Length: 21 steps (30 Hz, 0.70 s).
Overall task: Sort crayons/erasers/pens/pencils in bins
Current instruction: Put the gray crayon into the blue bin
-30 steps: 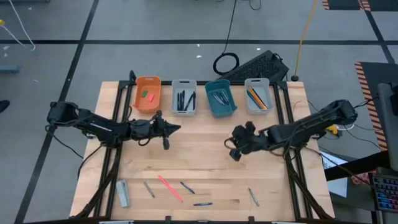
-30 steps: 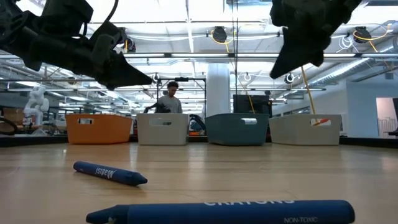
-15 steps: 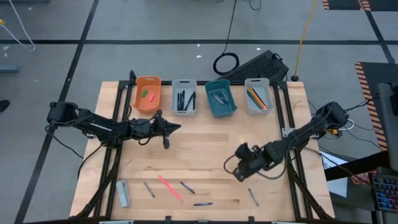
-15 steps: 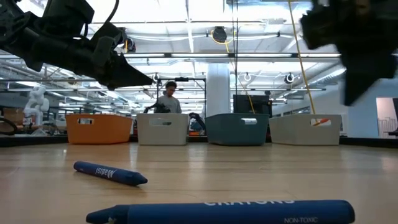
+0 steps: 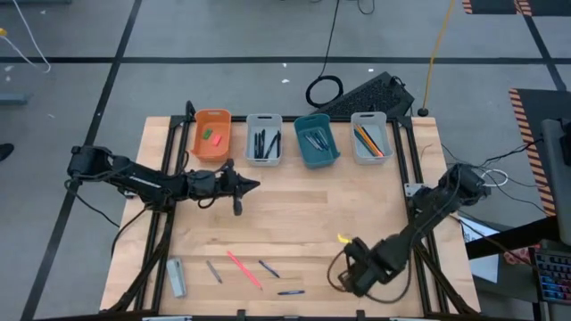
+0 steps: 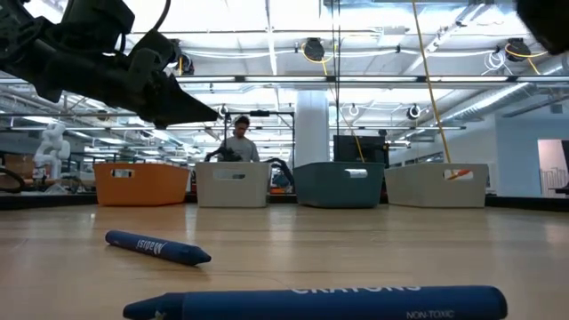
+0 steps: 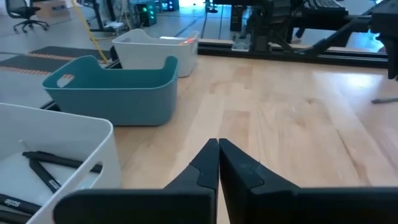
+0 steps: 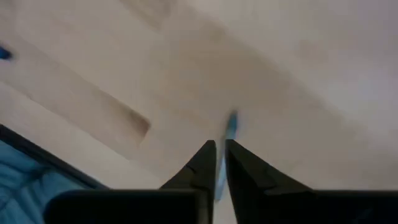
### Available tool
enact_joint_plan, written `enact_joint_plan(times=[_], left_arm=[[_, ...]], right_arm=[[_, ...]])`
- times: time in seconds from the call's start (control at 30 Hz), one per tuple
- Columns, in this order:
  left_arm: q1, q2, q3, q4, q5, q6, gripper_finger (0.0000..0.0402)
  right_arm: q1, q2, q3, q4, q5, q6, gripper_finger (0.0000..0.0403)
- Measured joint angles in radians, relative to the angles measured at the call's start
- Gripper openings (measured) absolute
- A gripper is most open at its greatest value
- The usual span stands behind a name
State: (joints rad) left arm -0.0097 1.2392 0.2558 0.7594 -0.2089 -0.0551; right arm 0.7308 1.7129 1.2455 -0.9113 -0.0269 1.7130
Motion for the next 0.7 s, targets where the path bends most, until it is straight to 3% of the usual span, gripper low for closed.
enact_joint_plan(times=[0.17, 0.37, 0.57, 0.7], left_arm=[[-0.019, 0.0, 0.0, -0.008, 0.0, -0.002, 0.0006], [-0.044, 0.0, 0.0, -0.008, 0.0, -0.004, 0.0019], [-0.065, 0.0, 0.0, -0.008, -0.019, -0.006, 0.0004], [-0.075, 0.0, 0.0, -0.008, -0.025, -0.006, 0.0014]], right_arm=[[0.064, 0.064, 0.001, 0.022, -0.003, 0.154, 0.0077], [0.084, 0.132, 0.001, 0.037, -0.004, 0.185, 0.0116], [0.083, 0.179, 0.001, 0.015, 0.012, 0.174, 0.0114], [0.083, 0.199, 0.004, 0.033, 0.021, 0.151, 0.0096]])
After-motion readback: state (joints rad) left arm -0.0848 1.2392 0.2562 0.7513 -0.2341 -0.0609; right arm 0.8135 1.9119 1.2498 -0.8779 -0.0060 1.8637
